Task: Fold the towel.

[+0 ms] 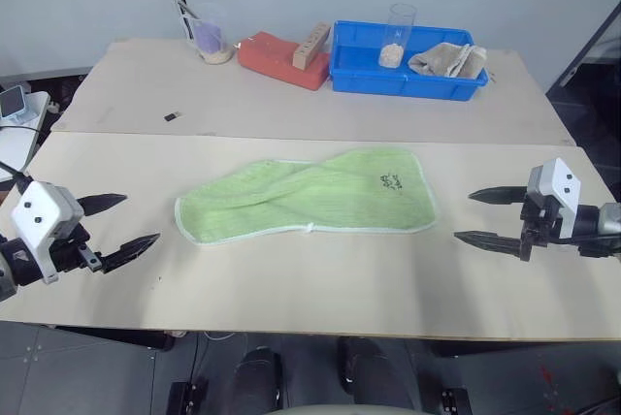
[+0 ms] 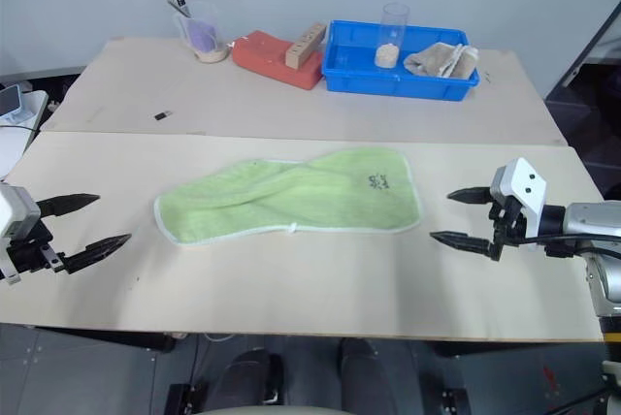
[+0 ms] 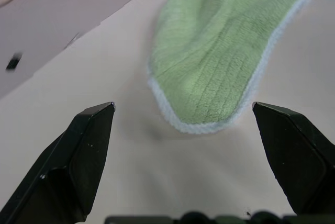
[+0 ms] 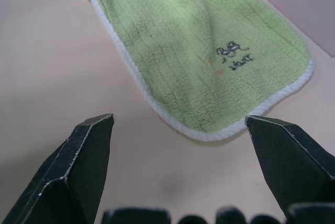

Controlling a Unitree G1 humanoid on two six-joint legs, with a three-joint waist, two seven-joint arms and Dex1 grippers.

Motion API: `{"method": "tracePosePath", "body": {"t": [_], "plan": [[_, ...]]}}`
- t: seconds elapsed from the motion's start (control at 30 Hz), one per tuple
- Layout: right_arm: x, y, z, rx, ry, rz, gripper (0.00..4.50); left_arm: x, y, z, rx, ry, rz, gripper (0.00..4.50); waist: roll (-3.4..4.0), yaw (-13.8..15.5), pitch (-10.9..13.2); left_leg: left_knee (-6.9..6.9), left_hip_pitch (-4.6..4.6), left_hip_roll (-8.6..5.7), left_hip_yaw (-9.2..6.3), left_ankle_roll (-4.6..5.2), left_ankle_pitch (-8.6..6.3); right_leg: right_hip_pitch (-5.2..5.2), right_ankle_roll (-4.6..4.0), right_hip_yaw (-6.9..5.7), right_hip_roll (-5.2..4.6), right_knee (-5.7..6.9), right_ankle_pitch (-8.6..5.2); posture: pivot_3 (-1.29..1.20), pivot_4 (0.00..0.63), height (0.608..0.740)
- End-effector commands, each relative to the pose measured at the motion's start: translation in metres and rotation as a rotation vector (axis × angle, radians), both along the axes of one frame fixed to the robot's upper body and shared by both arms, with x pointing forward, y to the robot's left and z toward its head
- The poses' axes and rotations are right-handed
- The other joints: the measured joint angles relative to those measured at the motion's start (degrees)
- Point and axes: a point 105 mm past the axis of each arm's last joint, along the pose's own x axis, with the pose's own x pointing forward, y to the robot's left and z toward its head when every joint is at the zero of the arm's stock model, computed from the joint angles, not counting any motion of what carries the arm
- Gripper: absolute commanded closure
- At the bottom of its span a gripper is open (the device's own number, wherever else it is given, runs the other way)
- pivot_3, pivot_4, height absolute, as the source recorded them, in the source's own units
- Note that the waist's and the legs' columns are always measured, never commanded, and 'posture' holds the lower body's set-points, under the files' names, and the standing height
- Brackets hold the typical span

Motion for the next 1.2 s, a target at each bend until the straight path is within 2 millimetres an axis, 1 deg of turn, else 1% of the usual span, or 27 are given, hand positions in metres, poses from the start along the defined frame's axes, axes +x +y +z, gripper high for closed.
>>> {"method": "tracePosePath", "body": {"t": [0.03,0.13,0.23,0.3,0.4,0.57,0.63,0.77,0.9,0.97,1.0,1.03,1.07,1.2], "plan": [[0.001,0.003,0.021,0.009,-0.072,0.008,0.06,0.003,-0.01,0.005,0.061,-0.025,-0.07,0.0,0.0,0.0,0.0,0.0,0.0,0.0,0.0,0.0,0.0,0.0,0.0,0.0,0.0,0.0,0.0,0.0,0.15,0.714],[-0.004,0.01,0.023,0.0,-0.075,0.043,0.06,0.003,-0.011,-0.002,0.095,0.002,-0.1,0.0,0.0,-0.1,0.0,-0.01,0.0,0.01,0.0,0.0,0.0,-0.01,0.01,0.01,0.01,0.01,0.01,0.0,0.15,0.714],[-0.015,0.028,0.022,-0.033,-0.025,0.096,0.06,0.003,-0.015,-0.018,0.156,0.044,-0.164,0.0,0.02,-0.1,0.0,-0.01,0.0,0.02,0.0,0.0,0.0,-0.01,0.01,0.0,0.02,0.02,0.01,0.0,0.15,0.714],[-0.024,0.043,0.024,-0.035,0.018,0.149,0.06,0.011,-0.016,-0.027,0.23,0.027,-0.183,0.0,0.04,0.0,0.0,-0.01,0.0,0.01,0.0,0.0,0.0,-0.01,0.0,0.0,0.0,0.03,0.0,0.0,0.15,0.714],[-0.039,0.063,0.028,-0.028,0.074,0.222,0.06,0.024,-0.021,-0.035,0.261,-0.008,-0.216,0.0,0.03,0.1,0.0,0.02,-0.01,0.01,-0.02,0.0,0.0,0.0,0.0,0.0,0.01,0.03,0.01,0.0,0.15,0.714],[-0.048,0.085,0.042,0.004,0.07,0.291,0.06,0.038,-0.026,-0.055,0.306,0.001,-0.27,0.0,0.03,0.2,0.0,0.03,-0.06,0.0,-0.02,0.0,0.0,0.02,0.05,0.0,-0.03,-0.04,0.04,0.0,0.15,0.714],[-0.048,0.091,0.047,0.015,0.067,0.312,0.06,0.043,-0.025,-0.064,0.333,0.014,-0.287,0.0,0.03,0.0,0.0,0.03,-0.08,-0.01,-0.01,0.0,0.0,-0.01,0.14,0.0,-0.04,-0.04,0.09,0.0,0.15,0.714],[-0.048,0.096,0.052,0.014,0.064,0.331,0.06,0.051,-0.024,-0.073,0.368,0.006,-0.297,0.0,0.03,0.1,0.0,0.01,-0.07,0.01,-0.03,0.0,0.0,-0.01,0.25,-0.03,-0.01,-0.01,0.17,0.0,0.15,0.714],[-0.047,0.102,0.055,0.03,0.054,0.346,0.06,0.056,-0.031,-0.085,0.374,0.014,-0.321,0.0,0.12,0.3,0.0,0.04,-0.06,-0.01,-0.03,0.0,0.0,0.03,0.27,-0.03,-0.05,0.0,0.18,0.0,0.15,0.714],[-0.047,0.104,0.056,0.032,0.056,0.352,0.06,0.061,-0.033,-0.088,0.374,0.007,-0.317,0.0,0.25,0.5,-0.1,0.07,-0.03,-0.01,-0.03,0.01,0.0,0.09,0.26,-0.02,-0.09,0.01,0.17,0.0,0.15,0.714],[-0.047,0.104,0.056,0.032,0.057,0.354,0.0,0.062,-0.034,-0.089,0.377,0.01,-0.321,0.53,0.26,0.5,-0.1,0.09,0.0,-0.02,-0.03,0.01,0.01,0.12,0.24,-0.02,-0.09,0.01,0.17,0.0,0.15,0.714],[-0.047,0.104,0.056,0.032,0.058,0.355,0.0,0.062,-0.034,-0.089,0.375,0.012,-0.319,0.8,0.26,0.6,-0.1,0.1,0.0,-0.02,-0.03,0.01,0.01,0.13,0.24,-0.02,-0.09,0.02,0.16,0.0,0.15,0.714],[-0.047,0.104,0.056,0.031,0.059,0.356,0.0,0.062,-0.034,-0.089,0.376,0.015,-0.322,1.22,0.26,0.6,-0.1,0.11,0.01,-0.02,-0.03,0.01,0.01,0.13,0.23,-0.02,-0.08,0.03,0.16,0.0,0.15,0.714],[-0.046,0.102,0.056,0.023,0.061,0.355,0.0,0.062,-0.034,-0.09,0.383,0.02,-0.33,3.14,0.27,0.4,-0.1,0.11,0.01,-0.01,-0.03,0.01,0.01,0.1,0.24,-0.02,-0.05,0.09,0.17,0.0,0.15,0.714]]}}
